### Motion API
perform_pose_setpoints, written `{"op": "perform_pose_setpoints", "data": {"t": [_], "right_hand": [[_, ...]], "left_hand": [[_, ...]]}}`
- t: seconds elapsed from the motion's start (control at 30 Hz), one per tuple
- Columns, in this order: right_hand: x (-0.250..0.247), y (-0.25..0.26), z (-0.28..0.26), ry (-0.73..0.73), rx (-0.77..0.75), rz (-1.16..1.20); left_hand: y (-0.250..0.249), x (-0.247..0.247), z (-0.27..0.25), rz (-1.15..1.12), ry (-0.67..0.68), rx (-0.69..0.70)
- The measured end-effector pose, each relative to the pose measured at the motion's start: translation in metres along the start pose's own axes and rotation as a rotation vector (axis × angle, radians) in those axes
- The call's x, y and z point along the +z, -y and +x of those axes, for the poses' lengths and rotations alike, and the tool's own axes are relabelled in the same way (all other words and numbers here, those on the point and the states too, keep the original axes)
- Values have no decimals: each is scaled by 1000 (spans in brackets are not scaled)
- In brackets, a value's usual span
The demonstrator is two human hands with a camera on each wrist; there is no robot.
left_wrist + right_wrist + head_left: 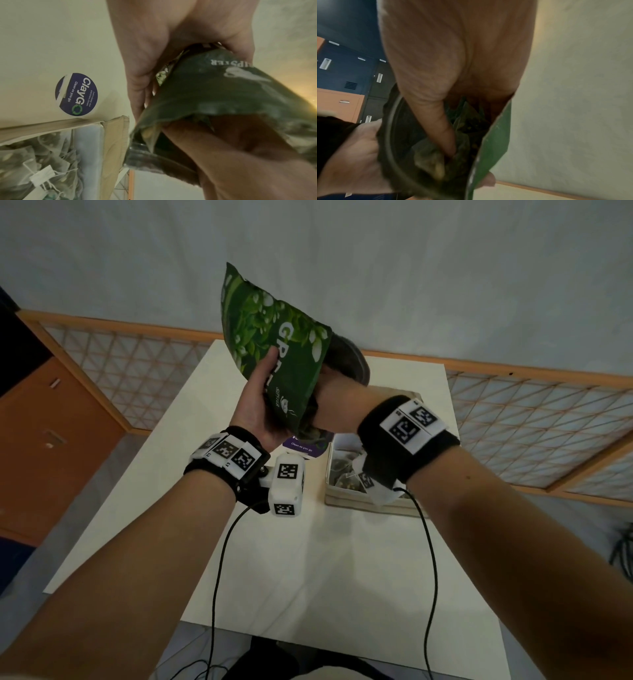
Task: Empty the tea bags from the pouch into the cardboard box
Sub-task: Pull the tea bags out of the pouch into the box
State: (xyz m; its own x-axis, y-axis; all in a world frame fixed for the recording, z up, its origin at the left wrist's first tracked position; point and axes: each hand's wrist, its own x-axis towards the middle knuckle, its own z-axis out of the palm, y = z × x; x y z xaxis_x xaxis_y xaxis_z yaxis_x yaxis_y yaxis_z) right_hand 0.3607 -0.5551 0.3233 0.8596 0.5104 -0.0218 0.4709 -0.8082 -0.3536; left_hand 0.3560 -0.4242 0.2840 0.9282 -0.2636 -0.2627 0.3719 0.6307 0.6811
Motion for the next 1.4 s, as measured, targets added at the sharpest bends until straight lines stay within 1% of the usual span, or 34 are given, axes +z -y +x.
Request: {"op": "perform_pose_setpoints", "data": {"t": [0.07, 0.17, 0.27, 0.37, 0.43, 0.5, 0.63, 0.67, 0.73, 0.87, 1.0, 1.13, 1.23, 1.3, 1.4], "right_hand": [[2, 0, 3, 71, 33, -22], [7, -3, 12, 168, 66, -152], [14, -7, 15, 198, 91, -163], [18, -15, 9, 91, 67, -92], [17, -18, 2, 16, 88, -17], [13, -23, -5, -47, 111, -5], [0, -38, -25, -266, 56, 181], [-3, -42, -29, -302, 59, 242], [-10, -52, -41, -330, 79, 349], [-20, -75, -58, -390, 109, 386], [-21, -98, -72, -376, 173, 374], [-14, -120, -86, -340, 289, 411], [-6, -132, -90, -313, 363, 401], [5, -139, -89, -272, 393, 386], [34, -148, -85, -183, 430, 350]], "left_hand": [[3, -1, 2, 14, -5, -15], [7, -4, 5, 5, -22, -35], [10, -7, 8, 11, -43, -46], [13, -6, 13, 10, -44, -60], [14, -4, 17, 2, -37, -57], [14, -3, 21, -5, -22, -51], [14, -1, 31, -14, 3, -55], [14, 0, 34, -18, 8, -60], [16, 0, 40, -18, 16, -66], [18, 1, 53, -22, 21, -61], [19, 1, 63, -33, -26, -34], [22, -2, 68, -54, -26, -22], [25, -3, 69, -72, -57, -15], [29, -3, 68, -78, -75, -13], [34, -6, 66, -75, -94, -21]]}}
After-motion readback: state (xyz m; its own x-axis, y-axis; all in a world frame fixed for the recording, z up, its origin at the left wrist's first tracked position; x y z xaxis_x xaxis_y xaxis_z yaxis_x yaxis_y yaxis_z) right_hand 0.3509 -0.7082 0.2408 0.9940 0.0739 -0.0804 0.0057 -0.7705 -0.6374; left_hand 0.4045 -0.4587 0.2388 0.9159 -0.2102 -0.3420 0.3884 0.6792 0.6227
